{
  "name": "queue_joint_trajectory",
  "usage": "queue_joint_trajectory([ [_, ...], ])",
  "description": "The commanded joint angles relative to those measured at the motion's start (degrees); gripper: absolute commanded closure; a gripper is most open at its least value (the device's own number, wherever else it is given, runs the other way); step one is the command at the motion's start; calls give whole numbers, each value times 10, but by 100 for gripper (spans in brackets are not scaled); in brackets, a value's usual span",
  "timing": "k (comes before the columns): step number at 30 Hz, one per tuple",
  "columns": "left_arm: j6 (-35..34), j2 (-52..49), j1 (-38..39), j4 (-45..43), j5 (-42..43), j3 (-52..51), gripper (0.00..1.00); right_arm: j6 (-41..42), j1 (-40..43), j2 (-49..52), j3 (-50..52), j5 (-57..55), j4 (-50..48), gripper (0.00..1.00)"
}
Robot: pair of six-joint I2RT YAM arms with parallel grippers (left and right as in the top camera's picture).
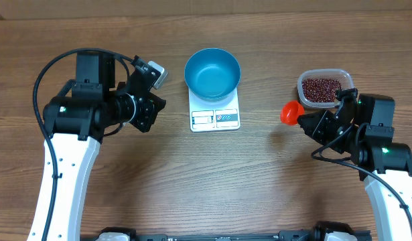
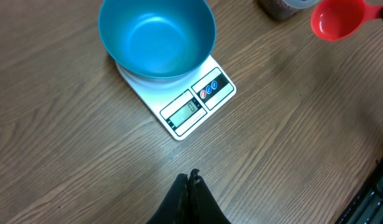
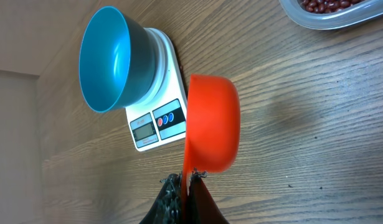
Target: Scoop item into bowl and weigh 150g on scale
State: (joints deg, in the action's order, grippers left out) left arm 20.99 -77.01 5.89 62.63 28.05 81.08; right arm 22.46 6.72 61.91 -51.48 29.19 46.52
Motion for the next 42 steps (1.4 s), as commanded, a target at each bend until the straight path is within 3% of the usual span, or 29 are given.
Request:
queue_joint_trajectory([
  [1,-7,-14,-1,7,0,11,91,-5,2,-7,-11,2,-3,96],
  [8,-7,-15,-1,10,0,11,78,-5,2,-7,-11,2,-3,96],
  [15,-14,-12,-1,16,16,11,96,-5,2,-7,-11,2,-1,96],
  [31,-50,118,-1,-9,-31,3,95,-5,2,-7,-11,2,3,96],
  [34,-50,132,-1,-19,-32,-39,96,-5,2,-7,-11,2,3,96],
  [42,-48,147,-1,-171,-30,-221,96,-5,2,-7,-11,2,5,96],
])
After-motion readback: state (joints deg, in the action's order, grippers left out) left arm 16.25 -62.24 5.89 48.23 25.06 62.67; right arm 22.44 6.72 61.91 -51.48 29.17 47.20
